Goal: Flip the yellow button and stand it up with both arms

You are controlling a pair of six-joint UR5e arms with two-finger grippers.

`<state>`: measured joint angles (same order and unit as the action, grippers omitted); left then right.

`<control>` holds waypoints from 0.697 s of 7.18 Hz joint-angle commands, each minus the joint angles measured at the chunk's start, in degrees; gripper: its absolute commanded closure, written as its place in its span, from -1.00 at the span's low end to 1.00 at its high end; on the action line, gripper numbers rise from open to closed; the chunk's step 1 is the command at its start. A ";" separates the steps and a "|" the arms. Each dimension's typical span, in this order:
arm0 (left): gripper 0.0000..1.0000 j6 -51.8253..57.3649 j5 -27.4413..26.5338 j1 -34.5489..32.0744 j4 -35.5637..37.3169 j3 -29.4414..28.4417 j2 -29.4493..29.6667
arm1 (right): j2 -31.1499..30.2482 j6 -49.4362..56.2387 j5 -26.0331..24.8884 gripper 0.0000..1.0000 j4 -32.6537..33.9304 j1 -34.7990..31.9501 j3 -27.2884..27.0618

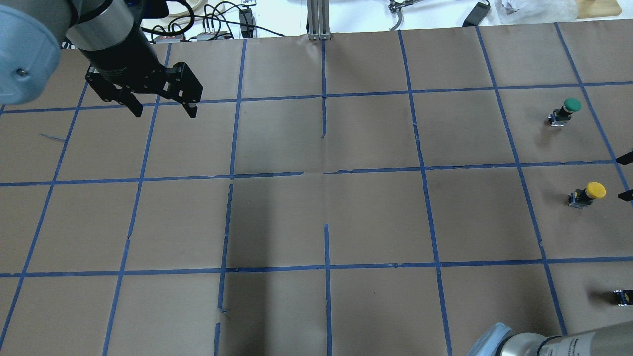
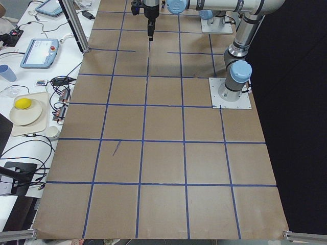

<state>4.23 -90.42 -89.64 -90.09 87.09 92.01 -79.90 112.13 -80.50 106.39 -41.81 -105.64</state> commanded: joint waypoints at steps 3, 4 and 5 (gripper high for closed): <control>-0.99 -0.01 0.16 0.07 0.17 -0.25 0.19 | -11.66 -33.20 -5.69 -0.99 -6.02 -10.07 2.90; -0.99 -0.01 0.07 0.07 0.00 -0.16 0.10 | -13.68 -43.30 -7.98 -0.99 -6.81 -17.09 2.99; -0.99 -0.01 -0.10 0.07 0.00 -0.16 0.10 | -16.40 -58.10 -8.70 -0.99 -8.55 -23.95 2.99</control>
<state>4.22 -90.37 -89.56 -90.05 86.89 92.15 -93.10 70.56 -87.46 99.53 -57.18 -102.73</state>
